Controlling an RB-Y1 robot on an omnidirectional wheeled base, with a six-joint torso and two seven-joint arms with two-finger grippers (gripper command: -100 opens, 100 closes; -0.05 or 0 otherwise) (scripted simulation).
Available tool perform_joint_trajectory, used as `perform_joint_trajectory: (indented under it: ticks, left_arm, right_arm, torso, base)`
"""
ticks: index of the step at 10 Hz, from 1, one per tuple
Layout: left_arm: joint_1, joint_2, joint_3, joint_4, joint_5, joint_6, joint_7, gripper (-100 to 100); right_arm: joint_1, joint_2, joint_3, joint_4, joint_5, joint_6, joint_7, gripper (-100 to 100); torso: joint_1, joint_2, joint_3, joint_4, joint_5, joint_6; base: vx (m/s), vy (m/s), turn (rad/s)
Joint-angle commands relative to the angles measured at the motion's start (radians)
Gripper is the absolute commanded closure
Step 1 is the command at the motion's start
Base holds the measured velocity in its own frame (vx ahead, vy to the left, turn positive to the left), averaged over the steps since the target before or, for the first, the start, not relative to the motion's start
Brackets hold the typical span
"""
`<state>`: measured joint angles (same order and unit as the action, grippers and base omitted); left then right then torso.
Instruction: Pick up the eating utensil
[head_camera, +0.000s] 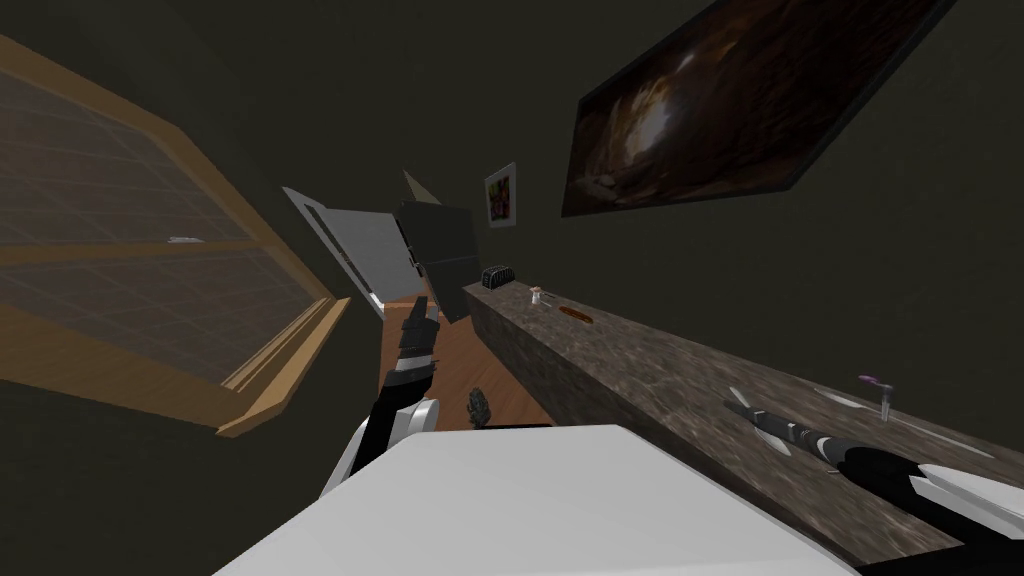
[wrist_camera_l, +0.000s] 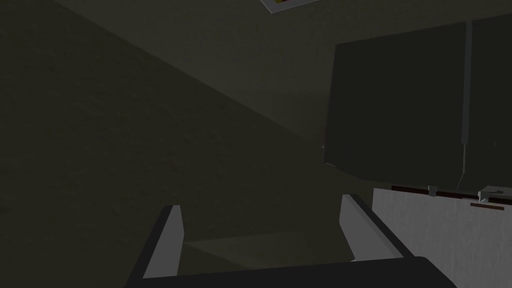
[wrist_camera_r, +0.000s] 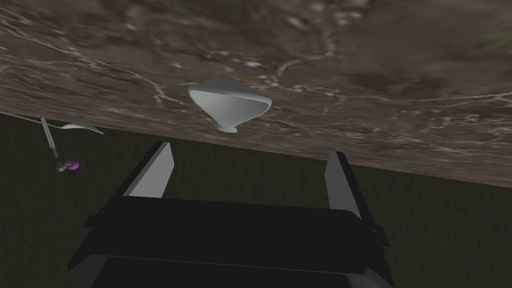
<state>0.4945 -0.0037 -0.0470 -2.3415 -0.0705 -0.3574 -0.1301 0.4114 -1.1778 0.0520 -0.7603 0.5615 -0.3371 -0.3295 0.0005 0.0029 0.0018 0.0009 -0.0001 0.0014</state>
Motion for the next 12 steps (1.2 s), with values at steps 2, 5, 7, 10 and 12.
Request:
perform_joint_trajectory:
  ticks: [2,5,7,10,12]
  left_arm:
    - [0.000,0.000,0.000,0.000,0.000,0.000,0.000,0]
    - [0.000,0.000,0.000,0.000,0.000,0.000,0.000,0]
    - [0.000,0.000,0.000,0.000,0.000,0.000,0.000,0]
    - [0.000,0.000,0.000,0.000,0.000,0.000,0.000,0]
    - [0.000,0.000,0.000,0.000,0.000,0.000,0.000,0]
  right_arm:
    - [-0.057,0.030,-0.015,0.077,0.072,-0.055,-0.043,-100]
    - [-0.096,0.048,-0.023,0.164,0.154,-0.088,-0.074,-100]
    - [-0.110,0.050,-0.024,0.178,0.141,-0.099,-0.058,100]
    - [-0.109,0.047,-0.026,0.179,0.140,-0.096,-0.059,100]
    - [-0.109,0.047,-0.026,0.179,0.140,-0.096,-0.059,0]
  torso:
    - [0.000,0.000,0.000,0.000,0.000,0.001]
    - [0.001,0.001,0.000,0.000,0.000,0.000]
    - [0.000,0.000,0.000,0.000,0.000,0.001]
    - [-0.001,-0.002,-0.001,-0.001,-0.003,-0.001]
    - [-0.002,-0.002,-0.002,-0.001,-0.003,-0.001]
  base:
    - [-0.027,0.022,0.082]
    - [-0.027,0.022,0.056]
    - [-0.004,0.003,0.001]
    - [-0.001,-0.002,-0.004]
    - [0.000,0.000,0.000]
